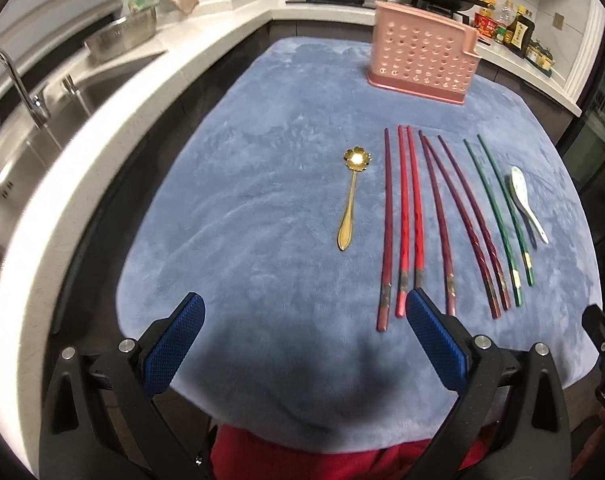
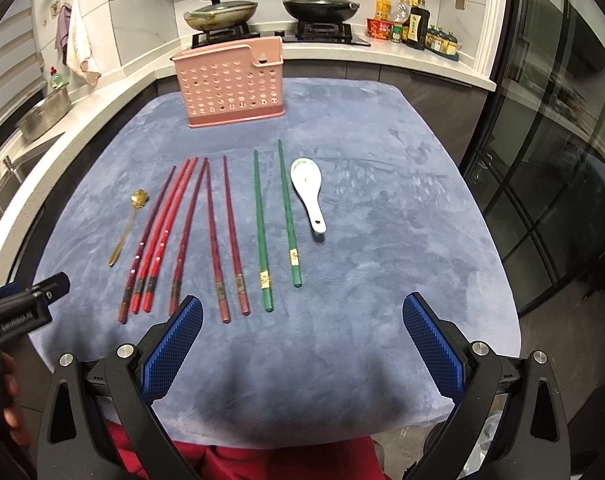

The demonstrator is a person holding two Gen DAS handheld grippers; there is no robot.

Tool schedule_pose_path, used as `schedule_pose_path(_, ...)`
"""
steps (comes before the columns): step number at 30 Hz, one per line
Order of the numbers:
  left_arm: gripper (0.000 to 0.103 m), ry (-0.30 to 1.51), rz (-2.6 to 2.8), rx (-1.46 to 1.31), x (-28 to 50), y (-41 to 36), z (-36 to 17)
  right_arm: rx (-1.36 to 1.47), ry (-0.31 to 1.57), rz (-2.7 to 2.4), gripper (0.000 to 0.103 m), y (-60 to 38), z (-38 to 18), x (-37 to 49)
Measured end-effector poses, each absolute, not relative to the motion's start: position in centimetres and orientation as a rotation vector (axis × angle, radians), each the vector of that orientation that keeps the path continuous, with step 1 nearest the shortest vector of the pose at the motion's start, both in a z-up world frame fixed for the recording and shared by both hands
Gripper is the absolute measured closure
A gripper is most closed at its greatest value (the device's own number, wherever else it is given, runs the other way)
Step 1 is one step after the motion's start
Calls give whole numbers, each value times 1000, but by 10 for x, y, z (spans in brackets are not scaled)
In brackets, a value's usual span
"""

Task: Organize utensils
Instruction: 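Grasp the gold spoon with the left tool while the right tool grasps the white ceramic spoon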

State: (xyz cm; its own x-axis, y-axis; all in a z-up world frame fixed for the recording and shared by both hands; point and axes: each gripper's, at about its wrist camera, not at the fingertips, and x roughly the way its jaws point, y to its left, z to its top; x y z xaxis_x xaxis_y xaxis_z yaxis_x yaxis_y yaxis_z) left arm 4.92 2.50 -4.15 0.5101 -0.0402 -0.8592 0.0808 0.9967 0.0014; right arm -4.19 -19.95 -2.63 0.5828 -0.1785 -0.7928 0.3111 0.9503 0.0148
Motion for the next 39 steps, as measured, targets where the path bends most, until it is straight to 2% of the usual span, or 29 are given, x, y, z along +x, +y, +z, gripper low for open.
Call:
schedule_pose_path(8, 9, 1064, -98, 59, 89, 15, -70, 192, 947, -300, 7, -218, -44, -14)
schedule_pose_path(14, 31, 1124, -138, 37, 114, 7, -92, 200, 949, -300, 9, -229, -50, 12)
schedule_pose_path(16, 38, 1141, -153, 30, 118, 5, -98, 210, 953, -295, 14, -234, -53, 22)
schedule_pose_path(20, 47, 1145, -166, 42, 123, 0, -104, 259, 967, -281, 23, -245, -60, 40)
schedule_pose_path(24, 69, 1140, -181, 35, 127, -3, -103, 300, 969, -269, 33, -258, -65, 58)
schedule_pose_path(29, 90, 1141, -198, 16, 130, -2, -102, 359, 987, -255, 51, -271, -76, 72)
schedule_pose_path(39, 92, 1139, -213, 19, 130, -6, -104, 445, 1032, -218, 82, -281, -102, 85)
